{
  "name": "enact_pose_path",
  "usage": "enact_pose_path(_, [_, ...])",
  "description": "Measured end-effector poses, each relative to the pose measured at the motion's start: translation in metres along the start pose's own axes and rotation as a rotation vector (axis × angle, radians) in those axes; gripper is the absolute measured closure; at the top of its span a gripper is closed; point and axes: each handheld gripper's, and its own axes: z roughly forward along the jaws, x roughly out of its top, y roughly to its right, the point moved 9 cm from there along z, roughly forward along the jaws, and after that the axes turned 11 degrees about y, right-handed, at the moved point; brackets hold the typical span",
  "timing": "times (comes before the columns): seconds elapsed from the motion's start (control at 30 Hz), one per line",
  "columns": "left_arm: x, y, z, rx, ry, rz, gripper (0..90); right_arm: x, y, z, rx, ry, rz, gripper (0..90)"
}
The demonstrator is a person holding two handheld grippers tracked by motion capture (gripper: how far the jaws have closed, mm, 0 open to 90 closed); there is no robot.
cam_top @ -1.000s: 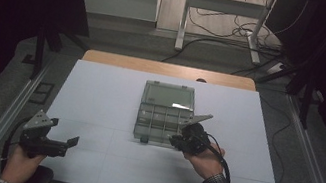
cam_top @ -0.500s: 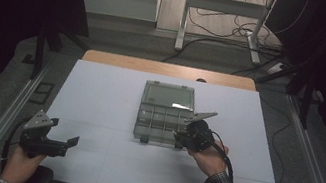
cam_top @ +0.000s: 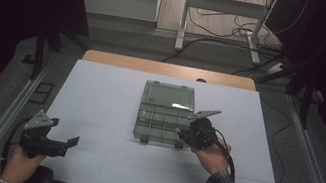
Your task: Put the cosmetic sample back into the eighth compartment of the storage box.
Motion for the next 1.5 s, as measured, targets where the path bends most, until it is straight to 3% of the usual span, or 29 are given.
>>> enact_pose_path(0.83, [0.0,0.0,0.0,0.0,-0.007,0.0,1.2,-0.004,0.024,0.009,-0.079,-0.02,-0.002,80.7])
enact_pose_path(1.33, [0.0,0.0,0.001,-0.001,-0.008,0.0,1.2,-0.011,0.029,0.016,-0.093,-0.043,-0.003,79.7])
enact_pose_path(1.5, [0.0,0.0,0.001,-0.002,-0.007,-0.001,1.3,-0.01,0.029,0.016,-0.101,-0.035,-0.014,75.6])
